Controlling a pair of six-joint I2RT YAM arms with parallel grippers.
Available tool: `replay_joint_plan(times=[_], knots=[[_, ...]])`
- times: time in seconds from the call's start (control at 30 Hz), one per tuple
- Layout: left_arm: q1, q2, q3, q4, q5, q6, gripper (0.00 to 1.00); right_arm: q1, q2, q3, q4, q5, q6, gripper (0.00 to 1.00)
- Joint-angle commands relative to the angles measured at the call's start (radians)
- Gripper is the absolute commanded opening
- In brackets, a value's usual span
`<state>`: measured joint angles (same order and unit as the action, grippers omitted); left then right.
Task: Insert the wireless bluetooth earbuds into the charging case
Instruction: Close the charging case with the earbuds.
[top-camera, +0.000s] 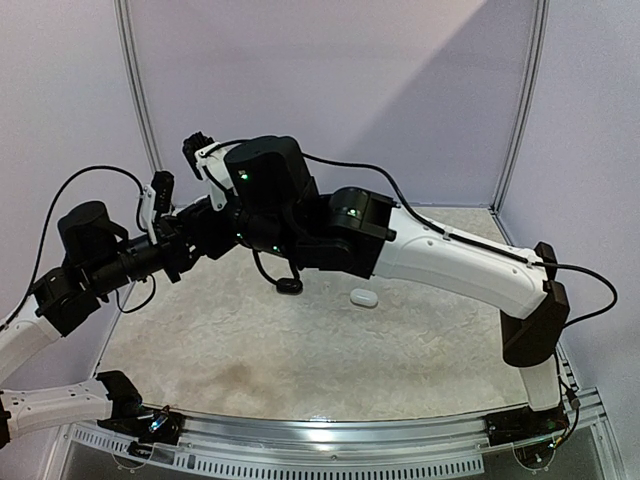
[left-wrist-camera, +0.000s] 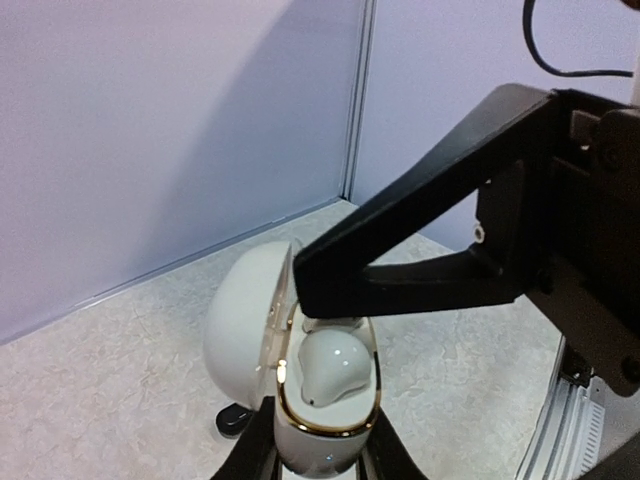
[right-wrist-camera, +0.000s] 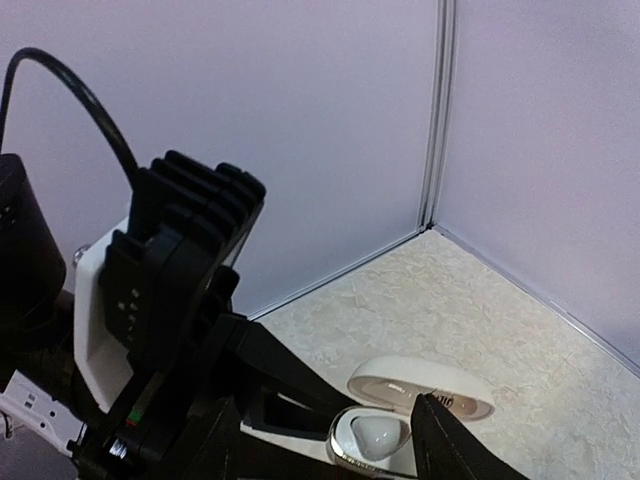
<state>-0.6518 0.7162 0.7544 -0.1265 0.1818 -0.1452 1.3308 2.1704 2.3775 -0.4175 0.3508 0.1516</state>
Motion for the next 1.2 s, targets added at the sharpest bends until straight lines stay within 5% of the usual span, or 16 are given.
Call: replay_joint_plan(times=[0.0, 0.33, 0.53, 0.7, 0.9, 1.17], knots=[[0.014, -0.021, -0.017, -0.013, -0.032, 0.088, 0.00, -0.001, -0.126, -0.098, 0.023, -0.118, -0.063, 0.59], [0.020, -0.041, -0.056, -0.128, 0.039, 0.680, 0.00, -0.004, -0.308, -0.281, 0.127, -0.084, -0.055, 0.59], [0.009, -0.054, -0.061, -0.138, 0.000, 1.086, 0.00, -0.036, -0.217, -0.225, 0.007, 0.051, 0.081, 0.58], [-0.016, -0.064, -0.079, -0.079, -0.028, 1.301, 0.00, -0.039, -0.107, -0.150, -0.062, 0.021, 0.120, 0.57], [-0.022, -0.046, -0.053, -0.047, -0.079, 1.256, 0.00, -0.039, -0.025, -0.143, -0.168, -0.021, 0.164, 0.56], [-0.022, -0.016, 0.000, -0.269, -0.001, 0.977, 0.00, -0.102, -0.142, -0.272, -0.209, 0.065, 0.265, 0.58]])
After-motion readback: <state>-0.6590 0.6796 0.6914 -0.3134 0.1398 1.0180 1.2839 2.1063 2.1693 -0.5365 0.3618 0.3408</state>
